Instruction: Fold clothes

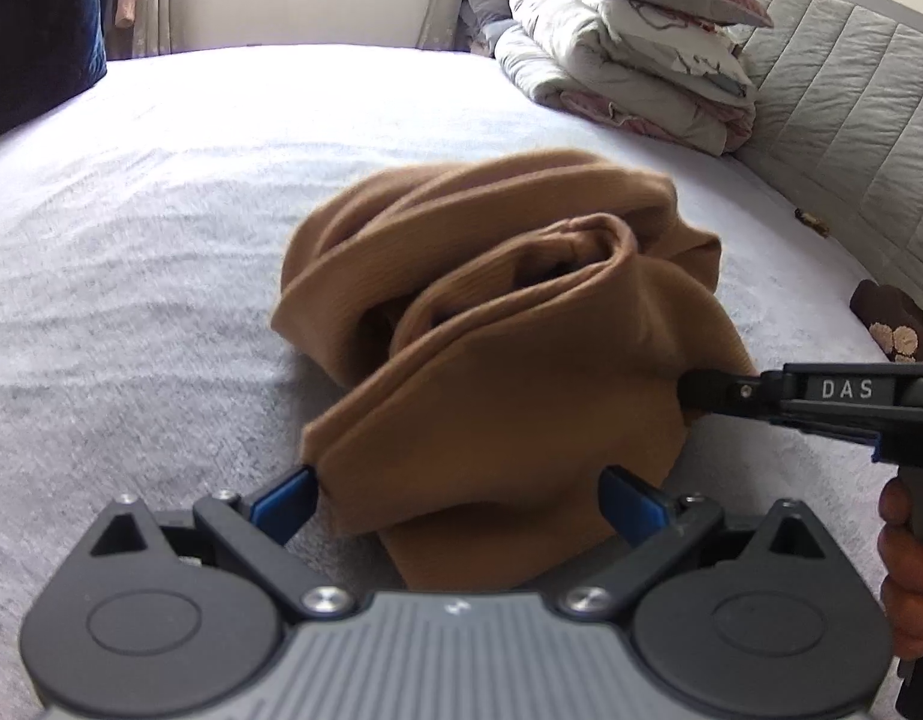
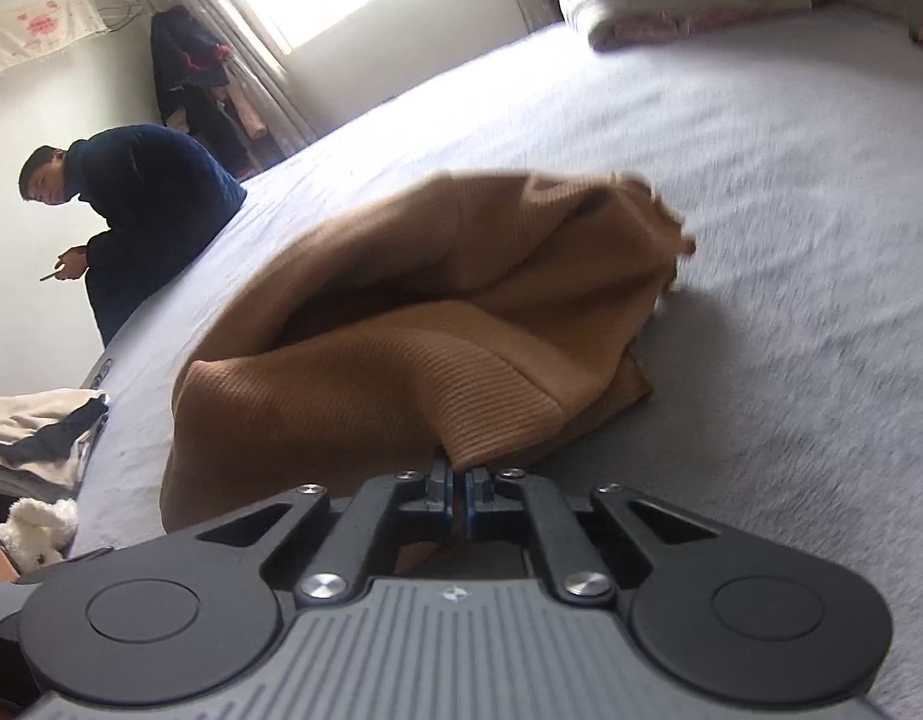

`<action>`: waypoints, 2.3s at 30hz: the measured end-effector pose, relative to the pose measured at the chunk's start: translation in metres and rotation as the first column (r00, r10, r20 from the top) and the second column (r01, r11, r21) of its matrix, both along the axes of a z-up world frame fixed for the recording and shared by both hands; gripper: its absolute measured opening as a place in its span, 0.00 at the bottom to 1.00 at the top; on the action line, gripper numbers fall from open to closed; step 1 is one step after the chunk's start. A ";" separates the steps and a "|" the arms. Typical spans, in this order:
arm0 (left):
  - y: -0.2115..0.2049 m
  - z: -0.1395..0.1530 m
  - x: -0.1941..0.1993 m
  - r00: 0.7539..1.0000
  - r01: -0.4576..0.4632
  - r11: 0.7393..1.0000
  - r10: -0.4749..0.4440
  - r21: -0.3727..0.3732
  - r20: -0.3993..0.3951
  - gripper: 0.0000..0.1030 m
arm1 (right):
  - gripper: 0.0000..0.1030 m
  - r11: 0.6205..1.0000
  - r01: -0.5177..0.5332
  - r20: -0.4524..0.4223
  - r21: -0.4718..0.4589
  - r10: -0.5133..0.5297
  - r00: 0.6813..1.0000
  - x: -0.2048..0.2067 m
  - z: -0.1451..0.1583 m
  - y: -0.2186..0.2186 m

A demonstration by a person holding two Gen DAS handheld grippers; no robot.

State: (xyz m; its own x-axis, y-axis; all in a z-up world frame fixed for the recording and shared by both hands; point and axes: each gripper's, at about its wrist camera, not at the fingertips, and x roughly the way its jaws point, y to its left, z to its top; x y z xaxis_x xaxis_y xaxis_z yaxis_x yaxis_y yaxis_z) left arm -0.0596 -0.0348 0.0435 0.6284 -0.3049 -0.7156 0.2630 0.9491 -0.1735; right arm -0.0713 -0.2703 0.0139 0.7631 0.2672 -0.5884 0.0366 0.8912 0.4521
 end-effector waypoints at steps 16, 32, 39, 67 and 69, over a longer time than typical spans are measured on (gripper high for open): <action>0.006 0.024 -0.012 0.997 -0.003 0.998 0.008 -0.068 0.077 0.98 | 0.04 0.973 0.232 -0.030 -0.005 -0.232 0.972 -0.005 0.013 -0.064; -0.018 0.027 -0.023 0.964 0.191 0.981 -0.182 -0.030 0.192 0.98 | 0.03 0.900 0.427 -0.029 -0.090 -0.430 0.902 -0.006 0.006 -0.107; -0.013 0.022 -0.011 0.972 0.143 0.990 -0.142 0.007 0.187 0.98 | 0.05 0.891 0.447 -0.073 -0.078 -0.452 0.889 -0.008 0.001 -0.114; -0.011 0.010 0.009 0.979 0.038 0.990 -0.010 -0.134 0.201 0.20 | 0.46 0.962 0.179 -0.126 0.206 -0.156 0.980 -0.038 0.007 -0.053; -0.003 0.015 0.005 0.980 0.011 0.988 0.019 -0.154 0.196 0.20 | 0.47 0.960 0.166 -0.136 0.225 -0.137 0.981 -0.038 0.005 -0.047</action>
State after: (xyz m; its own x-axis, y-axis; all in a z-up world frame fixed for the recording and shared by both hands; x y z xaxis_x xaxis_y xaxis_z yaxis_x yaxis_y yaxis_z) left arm -0.0550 -0.0383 0.0586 0.7531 -0.3985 -0.5234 0.3026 0.9163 -0.2623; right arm -0.1089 -0.3169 0.0186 0.7341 0.2951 -0.6115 0.2288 0.7403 0.6321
